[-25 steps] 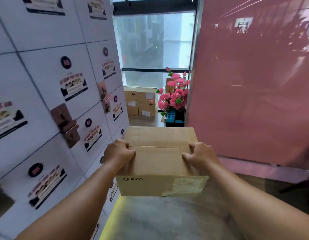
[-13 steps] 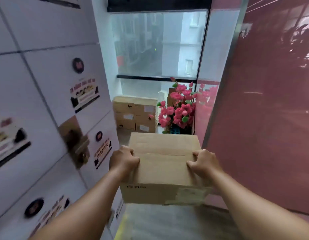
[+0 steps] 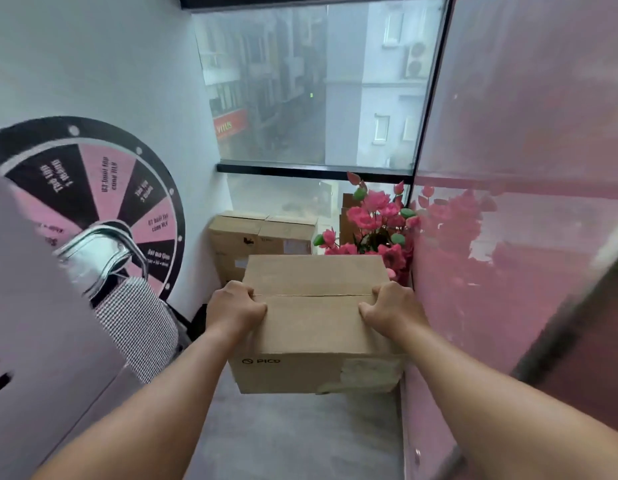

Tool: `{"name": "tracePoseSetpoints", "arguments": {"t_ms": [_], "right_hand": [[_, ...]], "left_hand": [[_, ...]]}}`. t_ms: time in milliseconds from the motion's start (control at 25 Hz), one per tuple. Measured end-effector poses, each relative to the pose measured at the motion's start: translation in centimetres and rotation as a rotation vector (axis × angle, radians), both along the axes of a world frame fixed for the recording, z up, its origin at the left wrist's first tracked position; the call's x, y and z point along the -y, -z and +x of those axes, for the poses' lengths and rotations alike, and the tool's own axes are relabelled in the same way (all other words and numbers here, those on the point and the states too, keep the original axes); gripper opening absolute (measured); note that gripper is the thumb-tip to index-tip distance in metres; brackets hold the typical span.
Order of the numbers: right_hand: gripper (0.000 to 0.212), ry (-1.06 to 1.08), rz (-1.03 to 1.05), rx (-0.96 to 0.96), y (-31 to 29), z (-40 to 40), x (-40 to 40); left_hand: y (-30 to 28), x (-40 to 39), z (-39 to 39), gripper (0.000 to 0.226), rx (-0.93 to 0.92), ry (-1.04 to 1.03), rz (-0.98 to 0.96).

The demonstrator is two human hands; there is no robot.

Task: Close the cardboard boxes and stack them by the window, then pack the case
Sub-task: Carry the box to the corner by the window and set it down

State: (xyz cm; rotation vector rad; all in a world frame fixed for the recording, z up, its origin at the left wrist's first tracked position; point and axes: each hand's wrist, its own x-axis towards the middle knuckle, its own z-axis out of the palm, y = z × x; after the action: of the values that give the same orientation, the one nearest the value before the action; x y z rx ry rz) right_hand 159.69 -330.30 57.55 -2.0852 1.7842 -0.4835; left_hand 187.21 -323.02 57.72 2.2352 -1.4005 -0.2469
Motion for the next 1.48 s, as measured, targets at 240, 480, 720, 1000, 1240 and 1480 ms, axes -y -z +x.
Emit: {"name": "tracePoseSetpoints", "arguments": {"t_ms": [240, 480, 720, 1000, 1240, 1480], "right_hand": [[0.03, -0.053, 0.015, 0.007, -0.7, 6.9, 17.8], [0.035, -0.11, -0.008, 0.009, 0.6, 16.4, 33.0], [0.029, -0.116, -0.004, 0.02, 1.1, 27.7, 47.2], [0.03, -0.152, 0.038, 0.058, 2.2, 37.9, 60.9], [0.031, -0.179, 0.112, 0.045, 5.8, 47.7, 74.4], [0.029, -0.142, 0.168, 0.005, 8.7, 55.4, 84.2]], "left_hand": [[-0.5, 16.0, 6.1, 0.026, -0.029, -0.103, -0.004], [0.7, 30.2, 15.4, 0.018, -0.052, -0.182, 0.037], [0.5, 44.1, 27.0, 0.011, -0.035, -0.172, 0.04], [0.9, 57.6, 37.9, 0.023, -0.036, -0.183, 0.053], [4.0, 70.2, 46.8, 0.032, -0.058, -0.236, 0.103], [6.8, 80.9, 54.6, 0.037, -0.157, -0.284, 0.158]]}}
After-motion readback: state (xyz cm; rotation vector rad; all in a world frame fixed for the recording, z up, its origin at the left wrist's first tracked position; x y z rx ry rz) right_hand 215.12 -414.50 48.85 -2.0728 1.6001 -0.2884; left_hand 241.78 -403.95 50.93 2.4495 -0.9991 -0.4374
